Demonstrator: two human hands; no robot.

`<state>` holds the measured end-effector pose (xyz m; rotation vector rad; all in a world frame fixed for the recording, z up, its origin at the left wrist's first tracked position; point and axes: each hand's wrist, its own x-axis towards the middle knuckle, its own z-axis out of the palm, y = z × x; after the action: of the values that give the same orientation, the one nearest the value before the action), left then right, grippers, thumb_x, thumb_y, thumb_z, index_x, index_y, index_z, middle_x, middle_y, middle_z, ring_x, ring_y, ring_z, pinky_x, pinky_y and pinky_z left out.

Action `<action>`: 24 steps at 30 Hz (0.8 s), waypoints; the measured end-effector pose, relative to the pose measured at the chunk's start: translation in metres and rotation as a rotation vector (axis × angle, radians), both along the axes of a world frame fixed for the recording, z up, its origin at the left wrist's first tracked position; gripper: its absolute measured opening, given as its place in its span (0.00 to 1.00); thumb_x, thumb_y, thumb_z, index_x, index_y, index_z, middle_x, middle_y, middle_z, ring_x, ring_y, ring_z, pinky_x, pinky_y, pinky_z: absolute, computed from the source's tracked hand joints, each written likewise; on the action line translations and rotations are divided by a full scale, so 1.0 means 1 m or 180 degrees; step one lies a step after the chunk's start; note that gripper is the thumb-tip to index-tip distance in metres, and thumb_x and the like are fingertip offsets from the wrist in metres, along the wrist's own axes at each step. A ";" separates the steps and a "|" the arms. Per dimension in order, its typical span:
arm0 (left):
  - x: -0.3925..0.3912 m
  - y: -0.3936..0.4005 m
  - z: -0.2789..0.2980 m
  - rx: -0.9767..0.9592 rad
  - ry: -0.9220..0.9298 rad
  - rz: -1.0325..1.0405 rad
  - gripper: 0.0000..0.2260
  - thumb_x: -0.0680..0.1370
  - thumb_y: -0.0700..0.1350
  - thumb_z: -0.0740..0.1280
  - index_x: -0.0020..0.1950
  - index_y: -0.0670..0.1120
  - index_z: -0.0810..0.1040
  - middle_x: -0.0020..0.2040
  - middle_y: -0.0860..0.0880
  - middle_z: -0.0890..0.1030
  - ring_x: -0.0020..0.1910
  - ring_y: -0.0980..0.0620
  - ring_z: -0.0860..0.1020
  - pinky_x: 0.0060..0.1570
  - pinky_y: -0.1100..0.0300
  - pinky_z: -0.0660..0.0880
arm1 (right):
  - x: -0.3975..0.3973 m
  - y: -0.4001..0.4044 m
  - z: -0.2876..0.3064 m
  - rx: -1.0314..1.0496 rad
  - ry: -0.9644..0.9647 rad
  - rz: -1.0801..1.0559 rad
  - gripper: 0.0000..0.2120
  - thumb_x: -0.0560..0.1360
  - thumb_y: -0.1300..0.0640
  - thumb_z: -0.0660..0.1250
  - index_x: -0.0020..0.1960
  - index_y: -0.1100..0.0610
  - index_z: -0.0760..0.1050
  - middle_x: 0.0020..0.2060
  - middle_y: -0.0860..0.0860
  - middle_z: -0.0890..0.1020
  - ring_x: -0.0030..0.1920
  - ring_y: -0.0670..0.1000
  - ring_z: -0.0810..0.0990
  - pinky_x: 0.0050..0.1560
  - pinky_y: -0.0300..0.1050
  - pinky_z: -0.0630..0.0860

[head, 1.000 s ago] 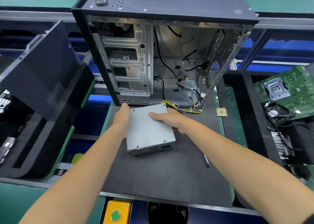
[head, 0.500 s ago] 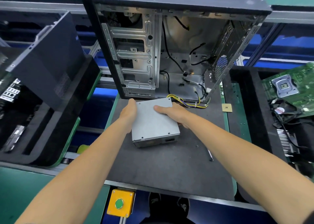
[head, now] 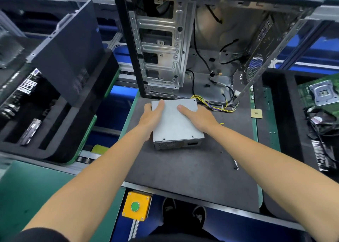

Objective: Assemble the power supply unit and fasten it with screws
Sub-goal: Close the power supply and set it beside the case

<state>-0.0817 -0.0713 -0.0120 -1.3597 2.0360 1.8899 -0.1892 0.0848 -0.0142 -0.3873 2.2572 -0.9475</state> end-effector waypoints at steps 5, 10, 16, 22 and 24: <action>0.002 -0.005 0.000 0.0361 0.0213 0.0106 0.26 0.73 0.66 0.65 0.62 0.50 0.66 0.55 0.53 0.78 0.53 0.52 0.79 0.50 0.53 0.78 | 0.002 0.000 0.002 -0.0081 0.0039 0.0001 0.31 0.66 0.25 0.61 0.58 0.46 0.78 0.55 0.44 0.81 0.55 0.50 0.79 0.53 0.46 0.73; 0.006 -0.012 -0.004 0.0810 0.0349 0.0054 0.41 0.60 0.66 0.77 0.66 0.46 0.72 0.57 0.48 0.82 0.54 0.47 0.82 0.58 0.47 0.77 | 0.001 0.002 0.003 -0.0172 -0.0056 0.0046 0.27 0.68 0.27 0.62 0.56 0.45 0.79 0.52 0.43 0.82 0.52 0.48 0.80 0.50 0.44 0.73; 0.016 -0.014 -0.009 0.0699 0.0363 -0.0280 0.34 0.64 0.66 0.74 0.61 0.44 0.78 0.51 0.49 0.85 0.53 0.47 0.83 0.52 0.54 0.76 | 0.000 0.000 0.001 -0.0116 -0.0026 0.0077 0.30 0.67 0.27 0.63 0.57 0.47 0.78 0.53 0.45 0.82 0.53 0.49 0.80 0.58 0.48 0.75; 0.018 -0.014 -0.007 0.0579 0.0289 -0.0348 0.27 0.69 0.65 0.72 0.55 0.44 0.83 0.48 0.49 0.86 0.50 0.47 0.84 0.49 0.55 0.77 | 0.001 0.000 0.001 -0.0113 0.0033 0.0011 0.29 0.68 0.28 0.63 0.57 0.49 0.78 0.53 0.46 0.82 0.53 0.50 0.80 0.57 0.47 0.75; 0.017 -0.010 -0.005 0.0386 0.0217 -0.0338 0.28 0.70 0.66 0.70 0.56 0.44 0.81 0.52 0.48 0.85 0.52 0.49 0.83 0.54 0.54 0.76 | 0.002 -0.001 0.001 -0.0116 0.0047 -0.0002 0.29 0.69 0.28 0.63 0.57 0.49 0.78 0.52 0.46 0.82 0.53 0.50 0.80 0.55 0.47 0.75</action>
<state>-0.0644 -0.0813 -0.0166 -1.1518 1.9443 2.0031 -0.1868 0.0841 -0.0132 -0.4112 2.2560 -0.9904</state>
